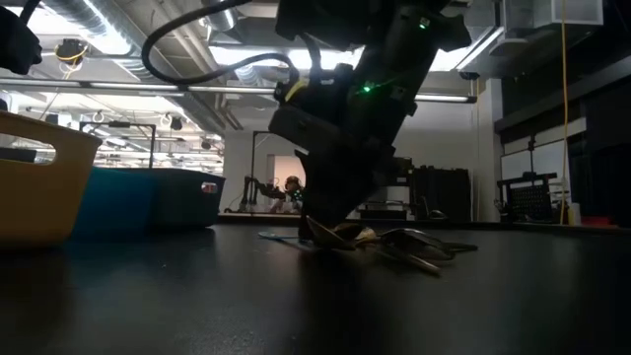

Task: Sort silverware by color (type)
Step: Put the blue spoon into the black bin

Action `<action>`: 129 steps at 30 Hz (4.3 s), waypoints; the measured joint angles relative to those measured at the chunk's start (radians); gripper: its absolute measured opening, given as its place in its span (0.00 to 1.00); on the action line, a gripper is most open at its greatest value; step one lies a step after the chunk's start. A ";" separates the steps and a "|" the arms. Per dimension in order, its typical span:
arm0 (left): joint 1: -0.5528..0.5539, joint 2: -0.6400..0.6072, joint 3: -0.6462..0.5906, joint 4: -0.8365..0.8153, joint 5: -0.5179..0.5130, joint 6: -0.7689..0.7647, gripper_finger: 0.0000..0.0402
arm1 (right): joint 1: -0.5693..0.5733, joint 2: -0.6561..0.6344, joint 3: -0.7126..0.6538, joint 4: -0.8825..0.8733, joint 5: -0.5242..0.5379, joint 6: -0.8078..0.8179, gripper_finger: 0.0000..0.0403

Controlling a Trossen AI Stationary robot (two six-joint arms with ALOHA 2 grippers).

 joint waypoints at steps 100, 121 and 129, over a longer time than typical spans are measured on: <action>0.059 -0.002 0.412 -0.020 -0.319 -0.345 0.18 | 0.237 0.001 0.222 0.264 0.296 -0.525 0.00; 0.059 -0.002 0.412 -0.021 -0.317 -0.337 0.18 | 0.244 0.000 0.223 0.248 0.275 -0.526 0.00; 0.059 -0.002 0.412 -0.021 -0.317 -0.337 0.18 | 0.250 0.000 0.223 0.281 0.287 -0.532 0.00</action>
